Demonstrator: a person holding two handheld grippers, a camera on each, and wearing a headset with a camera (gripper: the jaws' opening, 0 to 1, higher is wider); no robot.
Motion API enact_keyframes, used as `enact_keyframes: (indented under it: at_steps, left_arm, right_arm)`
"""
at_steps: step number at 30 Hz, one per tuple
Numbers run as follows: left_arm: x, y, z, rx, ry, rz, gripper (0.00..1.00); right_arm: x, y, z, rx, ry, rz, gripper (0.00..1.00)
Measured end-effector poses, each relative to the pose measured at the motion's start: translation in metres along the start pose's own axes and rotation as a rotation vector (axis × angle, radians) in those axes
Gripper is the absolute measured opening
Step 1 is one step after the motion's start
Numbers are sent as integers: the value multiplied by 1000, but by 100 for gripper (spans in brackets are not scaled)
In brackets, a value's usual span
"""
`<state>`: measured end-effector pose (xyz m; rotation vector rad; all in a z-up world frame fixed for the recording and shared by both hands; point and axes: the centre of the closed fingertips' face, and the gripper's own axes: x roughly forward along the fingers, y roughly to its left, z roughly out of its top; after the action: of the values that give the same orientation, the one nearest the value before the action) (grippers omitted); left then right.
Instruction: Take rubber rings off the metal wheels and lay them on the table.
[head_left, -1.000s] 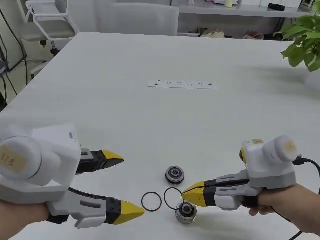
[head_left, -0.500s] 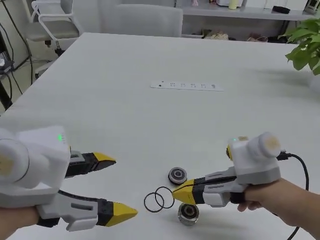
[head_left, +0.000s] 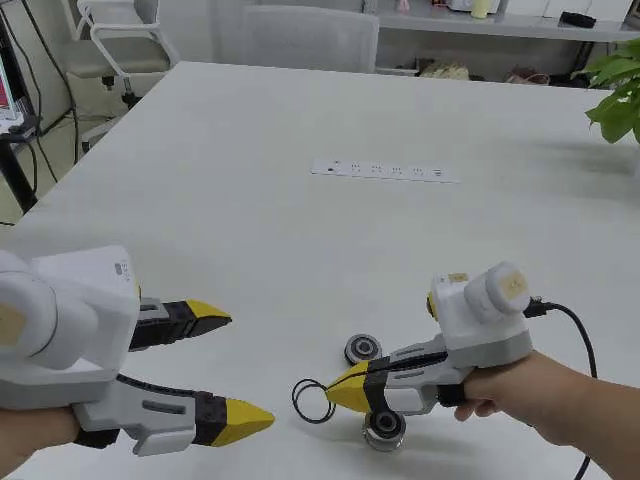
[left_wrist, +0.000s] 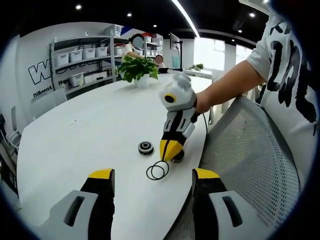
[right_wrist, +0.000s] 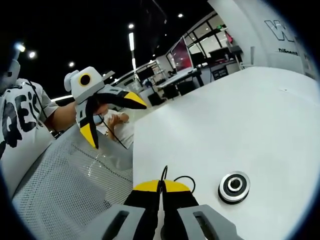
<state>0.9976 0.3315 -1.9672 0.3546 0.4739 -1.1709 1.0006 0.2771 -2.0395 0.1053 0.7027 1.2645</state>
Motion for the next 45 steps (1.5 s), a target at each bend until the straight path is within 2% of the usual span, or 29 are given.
enact_keyframes:
  at_steps: [15,26,35,45]
  left_arm:
    - [1,2,-4,-15,8,3,60]
    - [3,1,-6,-27,16,2,59]
    - [4,-1,-9,-29,27,-2,59]
    - [6,-3,-11,-33,33,-8,58]
  right_arm:
    - [2,-13,-9,27,17,-28,0]
    - [0,-31,-18,74,34,-106,0]
    - [1,-37,-24,92,54,-147,0]
    - [1,-41,-21,83,37,-178,0]
